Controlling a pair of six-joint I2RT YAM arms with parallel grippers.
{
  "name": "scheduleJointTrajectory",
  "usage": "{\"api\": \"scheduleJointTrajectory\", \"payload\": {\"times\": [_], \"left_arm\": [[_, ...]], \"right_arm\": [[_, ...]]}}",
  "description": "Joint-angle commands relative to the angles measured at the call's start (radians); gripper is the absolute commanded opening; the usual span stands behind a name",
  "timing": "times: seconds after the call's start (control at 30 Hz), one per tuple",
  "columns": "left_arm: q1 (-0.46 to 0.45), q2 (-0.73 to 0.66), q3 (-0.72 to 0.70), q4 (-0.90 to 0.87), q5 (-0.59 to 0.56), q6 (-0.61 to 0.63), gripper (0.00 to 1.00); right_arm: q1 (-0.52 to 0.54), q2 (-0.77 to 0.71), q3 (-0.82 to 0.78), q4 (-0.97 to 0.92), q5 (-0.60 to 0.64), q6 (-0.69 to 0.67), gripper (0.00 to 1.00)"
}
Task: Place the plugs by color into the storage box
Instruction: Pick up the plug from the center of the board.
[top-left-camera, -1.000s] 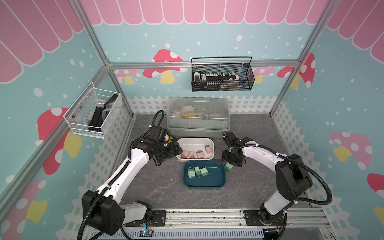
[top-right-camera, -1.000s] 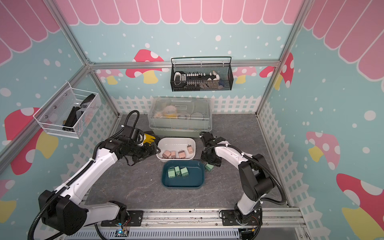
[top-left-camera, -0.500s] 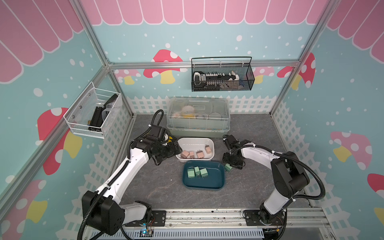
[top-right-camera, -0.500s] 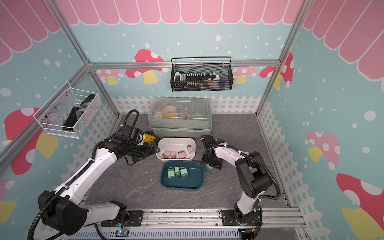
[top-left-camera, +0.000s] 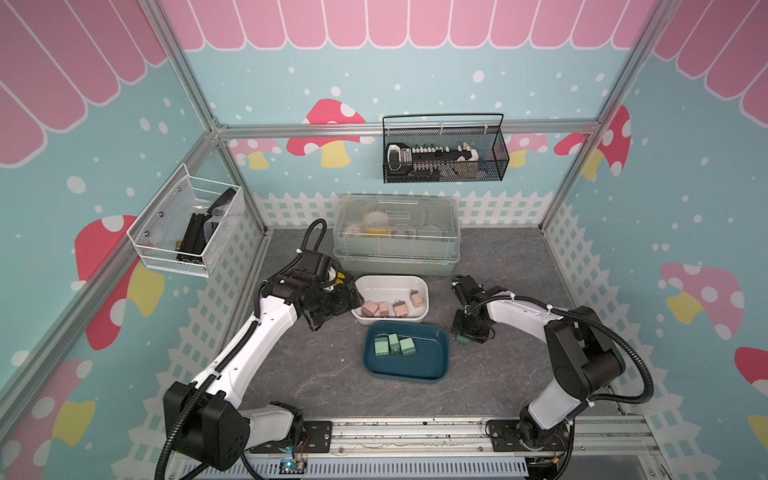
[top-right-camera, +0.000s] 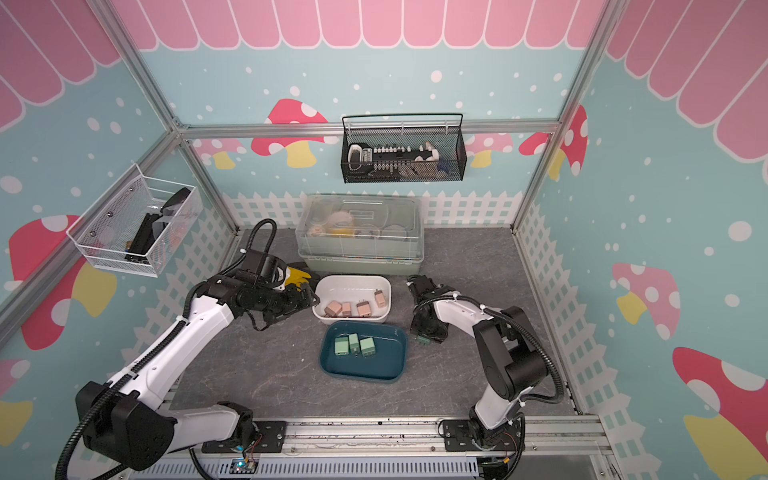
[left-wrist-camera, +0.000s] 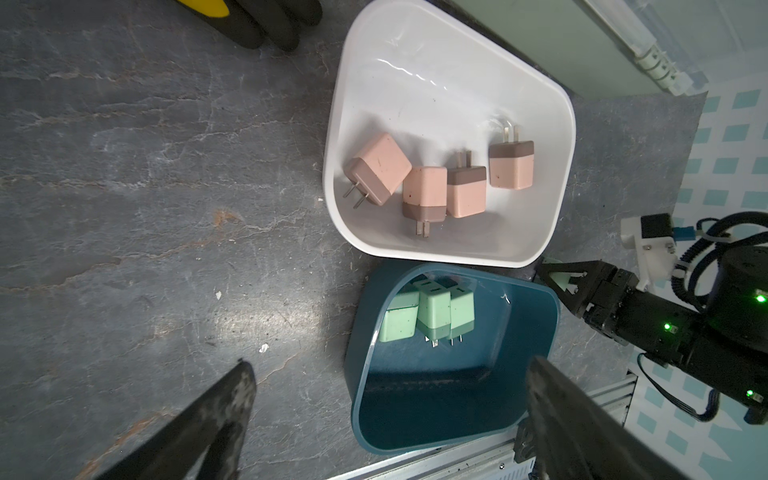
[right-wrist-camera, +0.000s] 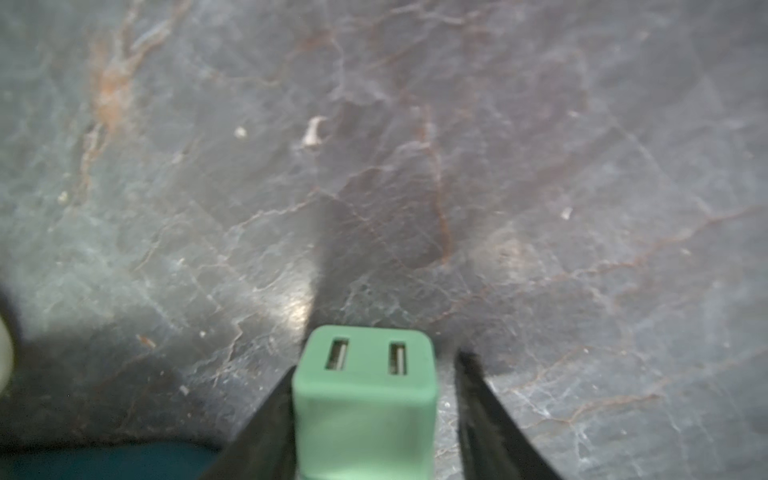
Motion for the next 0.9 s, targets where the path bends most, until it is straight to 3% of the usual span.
{"api": "scheduleJointTrajectory", "payload": {"times": [0.0,0.2,0.57,0.87], "left_arm": [[0.006,0.000,0.027,-0.012,0.006,0.014,0.98],[0.006,0.007,0.036,-0.006,0.001,0.014,0.98],[0.005,0.027,0.055,0.008,0.004,0.004,0.98],[0.006,0.039,0.064,0.010,0.007,-0.003,0.98]], "right_arm": [[-0.015,0.000,-0.034,0.036,0.004,0.022,0.41],[-0.013,-0.063,0.016,-0.020,-0.006,-0.010,0.27],[0.037,-0.214,0.135,-0.207,-0.038,-0.058,0.26],[0.300,-0.228,0.179,-0.259,-0.060,-0.016,0.26]]}}
